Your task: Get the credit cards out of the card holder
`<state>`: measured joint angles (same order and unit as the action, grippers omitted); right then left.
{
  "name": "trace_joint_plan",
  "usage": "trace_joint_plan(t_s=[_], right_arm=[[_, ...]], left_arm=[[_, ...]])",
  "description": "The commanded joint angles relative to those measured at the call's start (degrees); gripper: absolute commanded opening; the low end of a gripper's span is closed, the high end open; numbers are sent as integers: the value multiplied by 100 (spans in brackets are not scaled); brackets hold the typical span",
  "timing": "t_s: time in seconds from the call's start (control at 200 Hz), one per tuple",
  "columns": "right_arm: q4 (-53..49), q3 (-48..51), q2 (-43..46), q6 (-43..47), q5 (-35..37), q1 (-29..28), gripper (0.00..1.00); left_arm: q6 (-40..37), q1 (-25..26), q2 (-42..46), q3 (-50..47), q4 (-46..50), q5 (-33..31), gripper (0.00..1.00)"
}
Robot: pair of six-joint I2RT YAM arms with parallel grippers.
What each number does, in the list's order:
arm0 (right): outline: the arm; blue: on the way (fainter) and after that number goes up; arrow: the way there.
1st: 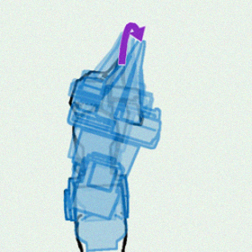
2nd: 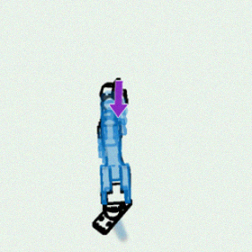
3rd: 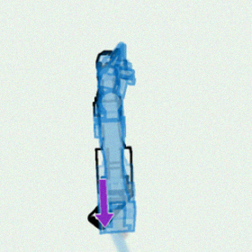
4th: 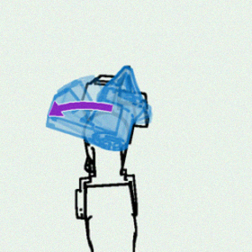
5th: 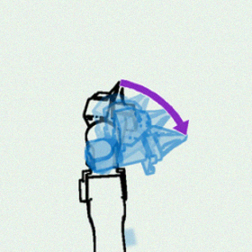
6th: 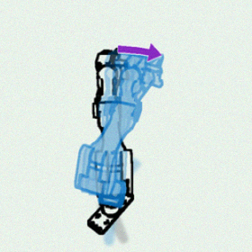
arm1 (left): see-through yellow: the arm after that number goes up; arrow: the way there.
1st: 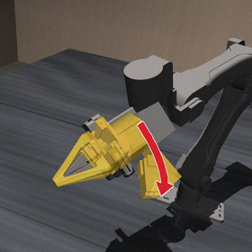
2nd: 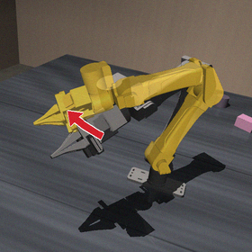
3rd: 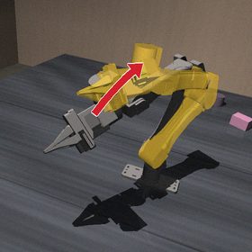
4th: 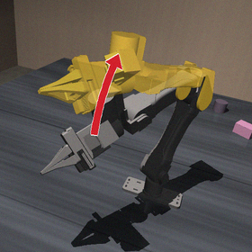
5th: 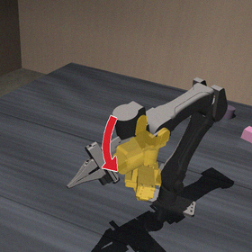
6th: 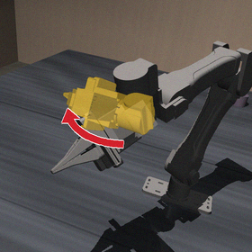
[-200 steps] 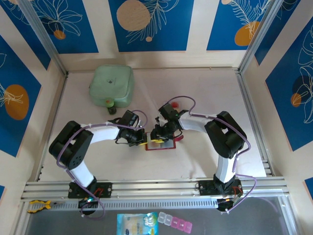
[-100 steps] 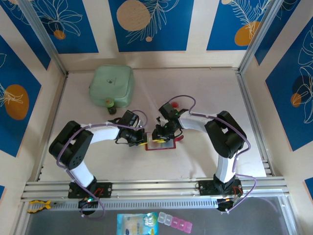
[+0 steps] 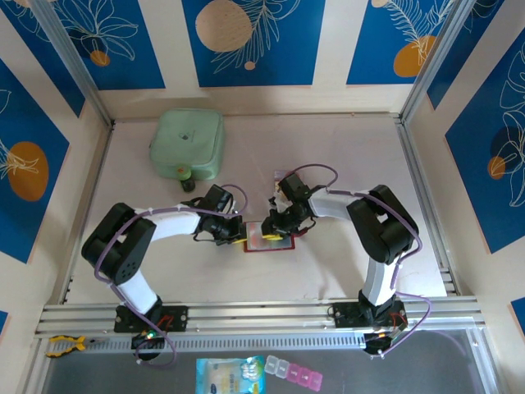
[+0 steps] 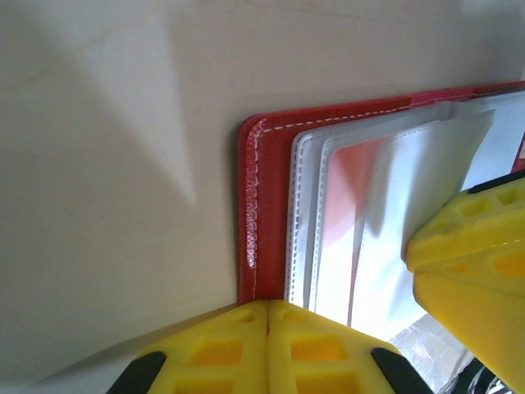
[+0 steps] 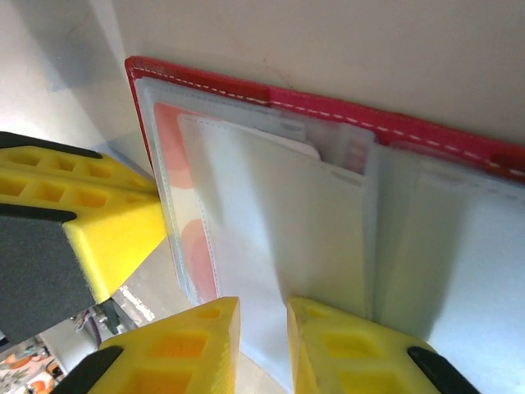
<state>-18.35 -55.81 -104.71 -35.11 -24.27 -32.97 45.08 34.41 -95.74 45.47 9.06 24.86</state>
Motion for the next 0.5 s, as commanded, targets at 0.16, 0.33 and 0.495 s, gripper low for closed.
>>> trace_joint_plan(t_s=[0.16,0.33,0.495], right_arm=[[523,479,4,121,-711,301,21],[939,672,-148,13,-1036,430,19],[1012,752,-226,2,-1075,487,18]], left_arm=[[226,61,430,161,215,-204,16],[685,183,404,150,-350,96,22],[870,346,181,250,-557,118,28]])
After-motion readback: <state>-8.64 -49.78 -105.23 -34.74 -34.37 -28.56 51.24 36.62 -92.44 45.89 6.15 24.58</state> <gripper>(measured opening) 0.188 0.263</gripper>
